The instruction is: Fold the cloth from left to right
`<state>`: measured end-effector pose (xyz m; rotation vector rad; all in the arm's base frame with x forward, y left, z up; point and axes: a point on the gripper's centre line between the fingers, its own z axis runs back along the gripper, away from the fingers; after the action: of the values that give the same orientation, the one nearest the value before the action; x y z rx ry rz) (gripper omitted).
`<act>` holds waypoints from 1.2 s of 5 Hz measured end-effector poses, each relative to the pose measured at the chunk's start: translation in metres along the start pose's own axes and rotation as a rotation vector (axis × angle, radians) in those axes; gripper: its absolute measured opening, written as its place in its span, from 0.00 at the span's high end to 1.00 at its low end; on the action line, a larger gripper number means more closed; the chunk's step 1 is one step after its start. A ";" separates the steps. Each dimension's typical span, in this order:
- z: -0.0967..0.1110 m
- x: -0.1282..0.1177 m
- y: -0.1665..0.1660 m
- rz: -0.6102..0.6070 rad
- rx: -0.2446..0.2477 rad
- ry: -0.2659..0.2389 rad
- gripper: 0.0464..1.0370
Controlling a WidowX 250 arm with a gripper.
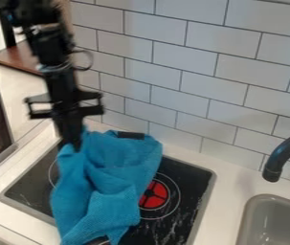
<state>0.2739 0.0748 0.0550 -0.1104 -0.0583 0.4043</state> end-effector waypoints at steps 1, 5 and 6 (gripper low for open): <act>0.000 -0.006 -0.030 -0.069 -0.049 0.011 1.00; -0.070 -0.023 -0.095 -0.268 -0.003 0.052 1.00; -0.074 -0.024 -0.094 -0.267 0.000 0.045 0.97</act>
<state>0.2945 -0.0273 -0.0083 -0.1103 -0.0277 0.1354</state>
